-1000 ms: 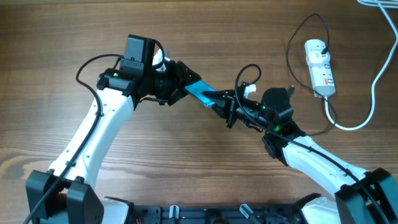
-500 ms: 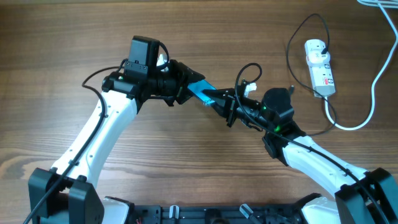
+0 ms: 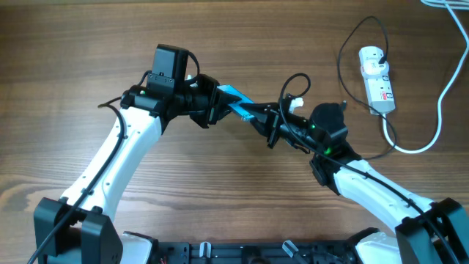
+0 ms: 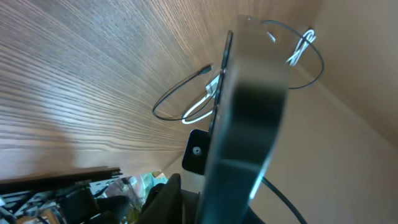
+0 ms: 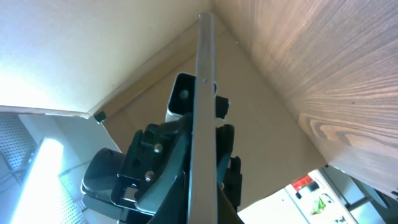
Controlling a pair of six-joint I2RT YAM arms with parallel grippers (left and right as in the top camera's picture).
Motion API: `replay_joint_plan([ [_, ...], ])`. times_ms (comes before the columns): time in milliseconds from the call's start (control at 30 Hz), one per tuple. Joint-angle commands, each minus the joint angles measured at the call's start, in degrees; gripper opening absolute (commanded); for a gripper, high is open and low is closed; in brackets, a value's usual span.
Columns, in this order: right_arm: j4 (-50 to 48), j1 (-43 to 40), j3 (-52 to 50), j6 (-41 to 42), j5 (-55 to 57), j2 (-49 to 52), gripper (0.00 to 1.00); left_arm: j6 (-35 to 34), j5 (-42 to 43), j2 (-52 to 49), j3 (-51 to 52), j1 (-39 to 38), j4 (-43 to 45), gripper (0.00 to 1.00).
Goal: Plug charger to phone and switch on socket
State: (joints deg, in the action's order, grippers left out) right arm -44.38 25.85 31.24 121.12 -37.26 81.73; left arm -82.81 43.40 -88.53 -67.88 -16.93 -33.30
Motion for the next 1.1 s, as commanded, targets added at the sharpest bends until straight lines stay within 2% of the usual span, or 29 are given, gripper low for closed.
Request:
replay_joint_plan([
  [0, -0.33, 0.76, 0.57, -2.43, -1.81, -0.57, 0.05, -9.42, 2.16, 0.35, -0.2, -0.22, 4.26, 0.04],
  [33, -0.31, 0.76, 0.57, -2.4, -1.81, -0.57, 0.05, -9.42, 2.16, 0.35, -0.2, -0.22, 5.68, 0.04],
  [133, 0.81, 0.76, 0.57, -2.43, -1.81, -0.57, 0.18, -9.62, 2.08, 0.35, -0.2, -0.15, 7.45, 0.04],
  [233, 0.79, 0.76, 0.57, -2.45, -1.86, -0.57, 0.2, -8.94, -0.79, 0.35, -0.2, 0.09, 7.43, 0.04],
  [300, 0.81, 0.76, 0.57, -2.45, -2.21, -0.57, 0.27, -5.14, -4.42, 0.35, -0.2, 1.11, 7.41, 0.04],
  [367, 2.16, 0.76, 0.57, -2.49, -2.73, -0.57, 0.45, 5.79, -10.19, 0.35, -0.2, 2.91, 7.19, 0.04],
  [433, 8.24, 0.76, 0.57, -2.82, -2.73, -0.57, 0.74, 21.03, -17.99, 0.35, -0.2, 4.76, 4.81, 0.04],
  [500, 16.9, 0.74, 0.55, -6.56, -2.19, -0.57, 1.0, 30.53, -24.22, 0.35, -0.2, 5.22, 0.61, 0.04],
  [533, 22.71, 0.74, 0.55, -15.15, 2.21, -0.57, 1.0, 32.94, -26.77, 0.35, -0.2, 5.22, -2.23, 0.04],
  [567, 24.48, 0.74, 0.52, -34.6, 9.25, -0.57, 0.99, 34.97, -29.0, 0.35, -0.2, 5.2, -5.22, 0.04],
  [667, 24.37, 0.68, 0.55, -60.96, 14.62, -0.59, 0.99, 40.52, -29.4, 0.35, -0.2, 5.22, -9.01, 0.04],
  [733, 27.08, -0.76, 0.63, -68.24, 19.71, -1.07, 0.99, 42.14, -29.38, 0.35, -0.2, 5.2, -10.34, 0.04],
  [767, 30.86, -2.36, 1.01, -69.07, 22.38, -2.14, 0.99, 42.14, -29.33, 0.35, -0.2, 5.2, -10.84, 0.04],
  [867, 46.45, -8.41, 5.64, -73.37, 27.1, -7.06, 1.0, 42.12, -29.33, 0.35, -0.2, 5.2, -10.43, 0.04],
  [967, 67.32, -11.23, 17.18, -77.72, 41.53, -8.11, 1.0, 43.17, -28.85, 0.35, -0.2, 5.16, -8.13, 0.04],
  [1000, 71.91, -11.26, 20.2, -77.79, 45.81, -7.76, 0.99, 45.35, -27.04, 0.33, -0.2, 5.16, -6.51, 0.04],
  [1067, 74.05, -11.5, 22.8, -79.06, 48.19, -6.08, 1.0, 49.48, -16.2, 0.22, -0.2, 5.16, -1.03, 0.04],
])
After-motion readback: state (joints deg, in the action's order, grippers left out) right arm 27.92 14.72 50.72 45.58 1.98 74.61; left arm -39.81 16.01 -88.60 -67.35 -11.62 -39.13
